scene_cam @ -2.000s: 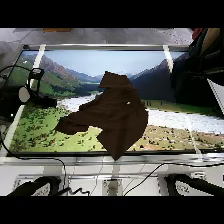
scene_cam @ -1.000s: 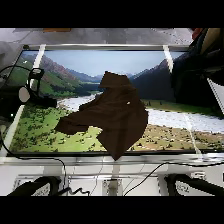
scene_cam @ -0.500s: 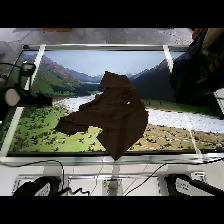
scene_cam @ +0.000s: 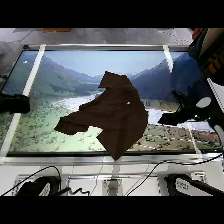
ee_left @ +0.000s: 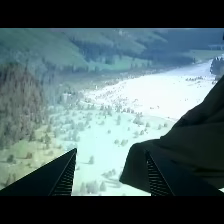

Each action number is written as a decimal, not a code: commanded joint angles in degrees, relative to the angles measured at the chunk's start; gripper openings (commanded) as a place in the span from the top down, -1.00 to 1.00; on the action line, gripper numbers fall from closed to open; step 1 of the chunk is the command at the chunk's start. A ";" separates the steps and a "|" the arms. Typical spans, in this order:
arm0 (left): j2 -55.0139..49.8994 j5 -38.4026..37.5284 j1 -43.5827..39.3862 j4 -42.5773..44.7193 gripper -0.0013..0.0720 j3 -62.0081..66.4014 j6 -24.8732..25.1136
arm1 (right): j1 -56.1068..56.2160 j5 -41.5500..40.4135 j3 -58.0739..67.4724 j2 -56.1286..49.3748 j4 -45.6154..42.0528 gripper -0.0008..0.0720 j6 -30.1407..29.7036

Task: Fold the clothes and pants, and hang the long-sleeved shirts on hangers.

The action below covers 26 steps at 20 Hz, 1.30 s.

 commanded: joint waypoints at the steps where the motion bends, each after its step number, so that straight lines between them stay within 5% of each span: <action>1: 1.46 -7.63 -0.02 -0.04 -0.38 -0.07 0.04 | -0.07 -7.45 -6.58 -0.42 6.78 0.09 -0.39; 6: 1.07 -8.79 -0.02 -5.01 -0.39 -0.46 0.04 | 0.00 -7.65 -7.17 -6.01 15.50 -0.04 -0.50; 14: -0.20 -8.74 -0.02 -7.98 -0.39 -0.48 0.04 | 4.63 -5.55 -7.93 -12.48 15.34 -0.04 -1.46; 21: -3.37 -7.48 -0.02 -7.96 -0.39 -0.94 0.07 | 10.84 -14.97 -14.53 -12.76 21.62 0.00 0.28; 24: -3.61 -1.92 -0.02 -7.74 -0.39 -3.87 0.07 | 11.63 -15.89 -14.36 -12.55 28.06 0.40 -6.14; 26: -3.91 1.40 -0.02 -7.76 -0.39 -6.84 0.00 | 11.63 -14.71 -14.36 -11.56 32.54 0.91 -10.16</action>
